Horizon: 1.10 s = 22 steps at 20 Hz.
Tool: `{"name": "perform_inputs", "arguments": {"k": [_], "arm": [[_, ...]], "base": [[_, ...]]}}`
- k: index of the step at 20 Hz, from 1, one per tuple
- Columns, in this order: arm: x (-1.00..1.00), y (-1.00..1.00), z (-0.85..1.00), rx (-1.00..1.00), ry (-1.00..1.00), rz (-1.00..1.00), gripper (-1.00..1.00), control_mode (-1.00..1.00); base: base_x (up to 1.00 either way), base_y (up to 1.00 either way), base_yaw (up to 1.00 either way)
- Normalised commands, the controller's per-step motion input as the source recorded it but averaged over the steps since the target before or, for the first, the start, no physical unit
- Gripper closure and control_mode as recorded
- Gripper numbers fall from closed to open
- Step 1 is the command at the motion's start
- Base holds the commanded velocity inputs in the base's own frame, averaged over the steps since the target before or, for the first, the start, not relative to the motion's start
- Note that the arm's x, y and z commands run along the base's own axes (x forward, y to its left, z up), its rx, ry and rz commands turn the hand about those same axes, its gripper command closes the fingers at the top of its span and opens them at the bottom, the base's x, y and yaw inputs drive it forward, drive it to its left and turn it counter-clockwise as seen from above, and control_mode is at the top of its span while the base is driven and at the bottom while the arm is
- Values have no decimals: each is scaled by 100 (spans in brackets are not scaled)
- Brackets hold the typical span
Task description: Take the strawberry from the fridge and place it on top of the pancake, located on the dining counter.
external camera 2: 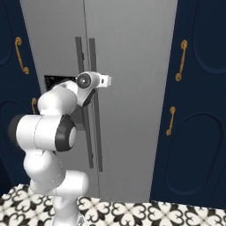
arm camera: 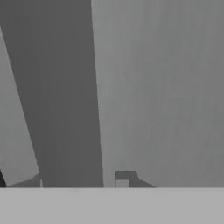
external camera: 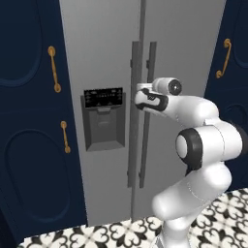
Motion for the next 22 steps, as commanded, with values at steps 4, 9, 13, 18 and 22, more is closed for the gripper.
{"name": "perform_inputs", "arguments": {"k": [4, 9, 13, 18, 22], "arm": [[-100, -73, -31, 0, 14, -13, 100, -100], [-100, -96, -37, 0, 29, -11, 100, -100], [-100, -100, -45, 0, 37, -9, 100, -100], [-100, -100, -75, 0, 24, -8, 100, -100], [-91, -100, -70, 5, -9, -3, 100, -100]], "base": [[0, 0, 0], [0, 0, 0], [0, 0, 0], [0, 0, 0], [0, 0, 0]]}}
